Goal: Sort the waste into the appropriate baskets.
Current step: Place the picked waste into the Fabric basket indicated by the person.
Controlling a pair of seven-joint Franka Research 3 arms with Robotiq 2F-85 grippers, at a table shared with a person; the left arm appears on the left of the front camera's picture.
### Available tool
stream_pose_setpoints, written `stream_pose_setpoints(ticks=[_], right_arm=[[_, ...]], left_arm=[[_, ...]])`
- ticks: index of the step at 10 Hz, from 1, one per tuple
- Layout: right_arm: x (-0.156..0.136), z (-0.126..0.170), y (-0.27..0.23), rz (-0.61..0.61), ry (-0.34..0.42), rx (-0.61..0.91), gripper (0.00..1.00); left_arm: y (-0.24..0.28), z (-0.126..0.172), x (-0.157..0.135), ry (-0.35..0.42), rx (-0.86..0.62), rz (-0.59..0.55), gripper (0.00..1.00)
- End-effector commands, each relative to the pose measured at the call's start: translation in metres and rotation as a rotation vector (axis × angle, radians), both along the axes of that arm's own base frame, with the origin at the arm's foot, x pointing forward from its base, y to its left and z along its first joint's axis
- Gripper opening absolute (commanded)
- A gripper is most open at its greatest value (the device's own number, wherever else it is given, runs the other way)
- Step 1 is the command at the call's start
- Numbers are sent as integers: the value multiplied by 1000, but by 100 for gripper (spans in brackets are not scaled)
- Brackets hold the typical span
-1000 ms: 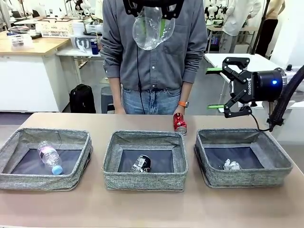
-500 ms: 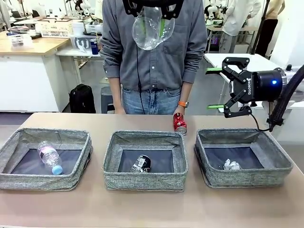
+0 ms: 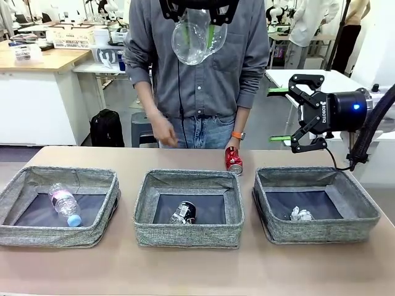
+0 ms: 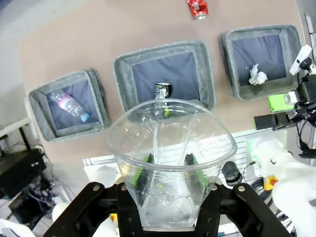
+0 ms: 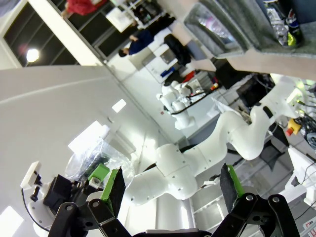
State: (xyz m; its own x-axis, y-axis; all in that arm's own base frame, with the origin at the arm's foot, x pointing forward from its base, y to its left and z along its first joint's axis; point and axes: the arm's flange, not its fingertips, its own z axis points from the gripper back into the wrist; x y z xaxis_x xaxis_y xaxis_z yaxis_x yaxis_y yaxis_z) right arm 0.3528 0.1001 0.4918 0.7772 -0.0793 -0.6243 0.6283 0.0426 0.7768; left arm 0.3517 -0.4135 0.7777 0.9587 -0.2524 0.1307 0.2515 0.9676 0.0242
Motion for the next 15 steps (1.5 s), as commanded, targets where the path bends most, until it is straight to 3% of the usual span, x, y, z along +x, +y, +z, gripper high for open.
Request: stream_pose_setpoints(ticks=[1,15], right_arm=[[1,4,2,-1,6,20,100],[1,4,2,-1,6,20,100]], left_arm=[[1,2,0,1,-11,-1,36],[0,0,0,0,0,0,36]])
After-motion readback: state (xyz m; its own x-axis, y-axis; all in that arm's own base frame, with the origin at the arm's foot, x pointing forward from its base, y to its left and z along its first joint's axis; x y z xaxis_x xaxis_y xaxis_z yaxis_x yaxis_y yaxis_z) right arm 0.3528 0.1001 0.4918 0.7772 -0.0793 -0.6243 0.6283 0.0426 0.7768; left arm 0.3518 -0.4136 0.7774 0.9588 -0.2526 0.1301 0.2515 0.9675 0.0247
